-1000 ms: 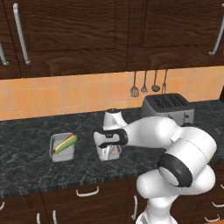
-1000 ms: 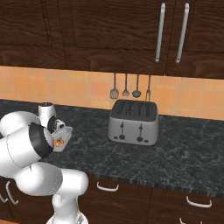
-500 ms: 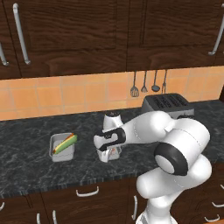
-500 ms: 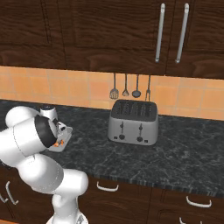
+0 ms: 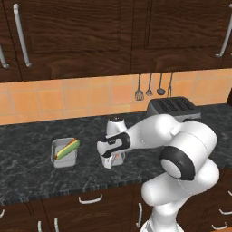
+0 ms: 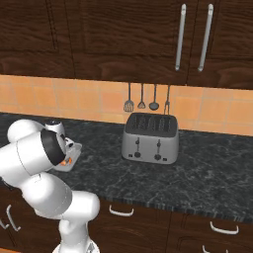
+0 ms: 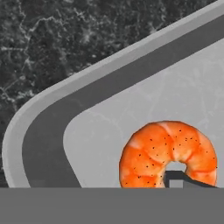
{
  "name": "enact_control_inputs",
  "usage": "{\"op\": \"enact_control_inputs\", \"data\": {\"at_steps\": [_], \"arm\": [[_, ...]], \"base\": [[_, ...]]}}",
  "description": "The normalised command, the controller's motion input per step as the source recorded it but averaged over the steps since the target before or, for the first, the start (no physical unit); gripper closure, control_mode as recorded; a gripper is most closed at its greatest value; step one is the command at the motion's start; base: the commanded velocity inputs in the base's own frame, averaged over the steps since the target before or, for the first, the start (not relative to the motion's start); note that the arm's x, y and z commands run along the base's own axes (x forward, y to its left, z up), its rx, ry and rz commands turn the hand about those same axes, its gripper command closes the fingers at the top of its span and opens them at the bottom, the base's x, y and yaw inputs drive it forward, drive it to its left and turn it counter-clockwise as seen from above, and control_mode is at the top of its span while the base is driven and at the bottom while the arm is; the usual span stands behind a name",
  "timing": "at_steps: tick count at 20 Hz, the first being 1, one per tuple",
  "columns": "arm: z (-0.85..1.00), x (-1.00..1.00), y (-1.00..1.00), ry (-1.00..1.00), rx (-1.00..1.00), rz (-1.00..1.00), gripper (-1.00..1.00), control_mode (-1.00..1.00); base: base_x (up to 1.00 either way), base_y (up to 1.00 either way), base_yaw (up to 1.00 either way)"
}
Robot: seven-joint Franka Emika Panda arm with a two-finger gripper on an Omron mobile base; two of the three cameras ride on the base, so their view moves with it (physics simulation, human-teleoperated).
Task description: Take the meat container that has the shrimp and place it on the second highest rack of the freezer. Then take the vegetable container that has the carrot and corn and place it on the highest rack of the freezer.
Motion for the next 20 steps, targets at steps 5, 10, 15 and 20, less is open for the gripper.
{"op": "enact_control_inputs", "data": {"at_steps": [5,10,15,20], "arm": [[0.00,0.00,0.00,0.00,0.00,0.00,1.00,-1.00],[0.00,0.00,0.00,0.00,0.00,0.00,1.00,-1.00],[0.00,0.00,0.00,0.00,0.00,0.00,1.00,-1.00],[0.01,0.00,0.00,0.00,0.00,0.00,1.00,-1.00]], "base": [[0.00,0.00,0.00],[0.00,0.00,0.00],[0.00,0.00,0.00],[0.00,0.00,0.00]]}}
